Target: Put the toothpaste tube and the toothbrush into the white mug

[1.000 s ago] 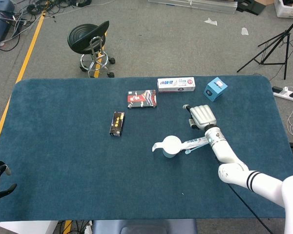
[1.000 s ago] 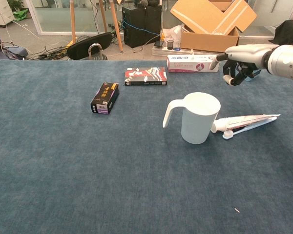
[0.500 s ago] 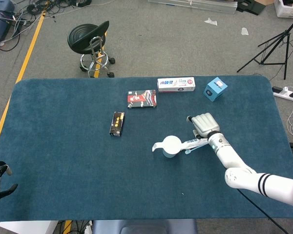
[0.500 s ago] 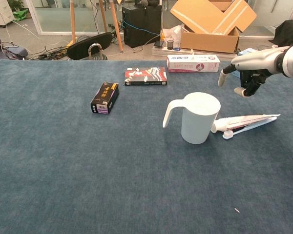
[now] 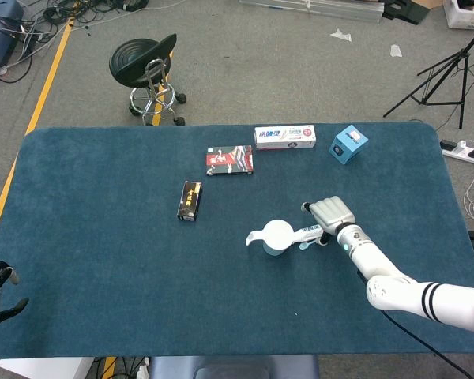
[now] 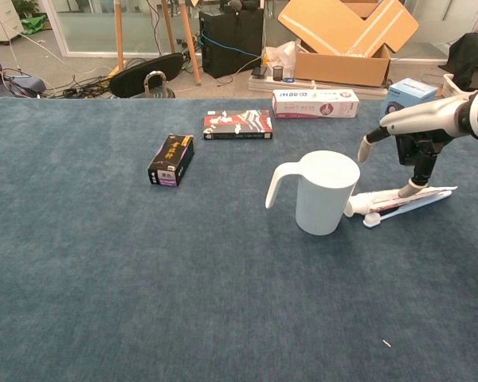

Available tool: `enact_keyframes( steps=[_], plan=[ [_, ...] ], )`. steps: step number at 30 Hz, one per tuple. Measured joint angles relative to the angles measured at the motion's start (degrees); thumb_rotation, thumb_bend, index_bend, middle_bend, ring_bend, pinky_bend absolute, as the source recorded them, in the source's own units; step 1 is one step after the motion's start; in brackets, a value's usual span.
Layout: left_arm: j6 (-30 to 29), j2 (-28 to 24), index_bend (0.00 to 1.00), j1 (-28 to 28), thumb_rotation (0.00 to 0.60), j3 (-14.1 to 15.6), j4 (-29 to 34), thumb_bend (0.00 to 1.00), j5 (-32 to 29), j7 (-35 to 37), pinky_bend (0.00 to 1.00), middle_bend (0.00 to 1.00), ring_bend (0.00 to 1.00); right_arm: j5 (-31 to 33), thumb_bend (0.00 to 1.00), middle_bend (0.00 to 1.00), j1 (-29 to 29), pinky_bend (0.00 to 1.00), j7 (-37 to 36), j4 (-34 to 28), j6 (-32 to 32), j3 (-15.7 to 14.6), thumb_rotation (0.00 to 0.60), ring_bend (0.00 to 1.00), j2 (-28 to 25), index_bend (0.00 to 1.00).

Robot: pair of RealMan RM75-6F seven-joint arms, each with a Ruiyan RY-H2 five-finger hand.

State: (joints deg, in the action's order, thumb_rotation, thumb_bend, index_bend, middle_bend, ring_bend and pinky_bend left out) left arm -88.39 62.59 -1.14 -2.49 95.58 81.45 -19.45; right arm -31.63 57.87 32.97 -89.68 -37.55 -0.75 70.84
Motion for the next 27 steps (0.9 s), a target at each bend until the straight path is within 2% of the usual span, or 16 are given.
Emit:
enact_keyframes(
  steps=[3,10,27],
  plan=[
    [0.09,0.07,0.52,-0.02,0.6,-0.02,-0.04,0.0,-0.09,-0.02,0.42,0.38,0.31,-1.23,0.08,1.0,-0.43,1.0,-1.28,-0.11,-0.5,-0.02,0.6,0.94,0.34,0.22],
    [0.11,0.12,0.52,0.07,0.6,0.04,-0.08,0.0,-0.22,0.02,0.42,0.38,0.31,-5.94,0.09,1.0,-2.27,1.0,-6.02,0.82,-0.93,0.33,0.6,0.98,1.63,0.32],
    [-0.31,0.31,0.52,0.65,0.6,0.13,-0.7,0.0,-0.49,0.87,0.42,0.38,0.31,-5.9,0.14,1.0,-2.0,1.0,-7.89,5.31,-0.42,-0.81,0.6,0.98,5.2,0.35]
  ],
)
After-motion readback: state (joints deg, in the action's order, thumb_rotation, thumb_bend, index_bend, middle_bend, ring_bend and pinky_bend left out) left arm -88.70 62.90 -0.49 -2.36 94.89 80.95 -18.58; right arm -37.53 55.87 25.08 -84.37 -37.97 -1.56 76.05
